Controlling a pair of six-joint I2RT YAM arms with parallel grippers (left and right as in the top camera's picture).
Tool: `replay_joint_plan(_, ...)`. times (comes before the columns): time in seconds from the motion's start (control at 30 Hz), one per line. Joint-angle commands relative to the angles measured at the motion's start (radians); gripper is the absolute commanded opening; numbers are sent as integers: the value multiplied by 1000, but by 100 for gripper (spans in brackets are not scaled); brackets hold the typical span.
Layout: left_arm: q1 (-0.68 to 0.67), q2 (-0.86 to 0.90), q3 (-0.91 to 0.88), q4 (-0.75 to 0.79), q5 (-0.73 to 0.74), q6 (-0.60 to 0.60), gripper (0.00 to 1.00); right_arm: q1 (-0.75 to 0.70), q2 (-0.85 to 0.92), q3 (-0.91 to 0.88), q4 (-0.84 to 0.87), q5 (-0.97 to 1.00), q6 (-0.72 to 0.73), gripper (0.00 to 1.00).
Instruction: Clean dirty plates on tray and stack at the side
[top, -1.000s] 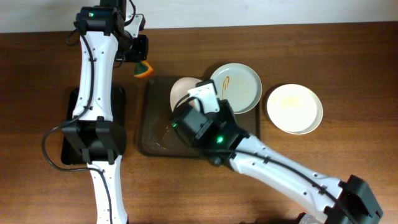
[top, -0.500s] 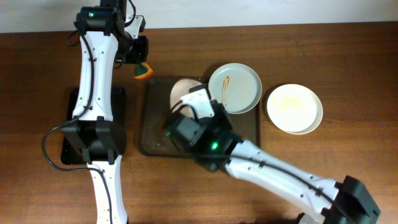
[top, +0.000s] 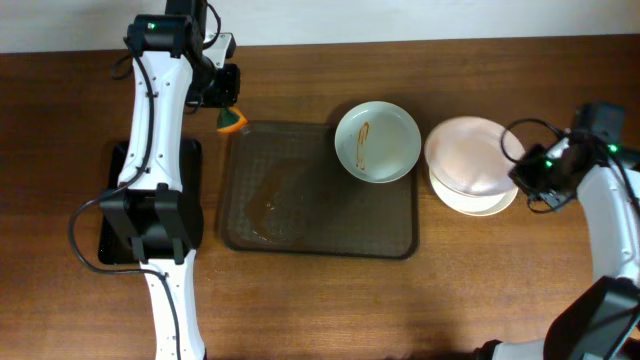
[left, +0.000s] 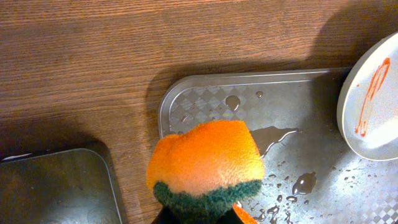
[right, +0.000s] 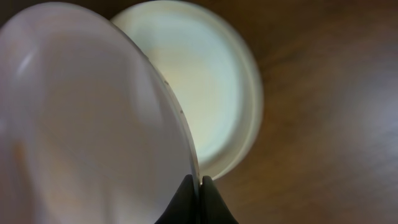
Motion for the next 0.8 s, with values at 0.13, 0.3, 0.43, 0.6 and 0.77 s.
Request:
replay_joint_plan(0.13, 0, -5, -7, 6, 0, -11, 0, -40, 60, -42, 80, -50, -30, 42)
replay_joint_plan(0.3, 0, -5, -7, 5, 0, -11, 0, 138, 61, -43, 184, -159, -80, 46)
replay_joint_plan(0.43, 0, -5, -7, 1, 0, -11, 0, 370, 123, -43, 350, 43, 89, 45)
replay_joint_plan(0.6, 0, -5, -7, -6, -1, -11, 0, 532, 269, -43, 381, 132, 278, 26)
replay_joint_plan(0.77, 0, -5, -7, -6, -1, -10, 0, 626, 347, -43, 346, 119, 316, 4)
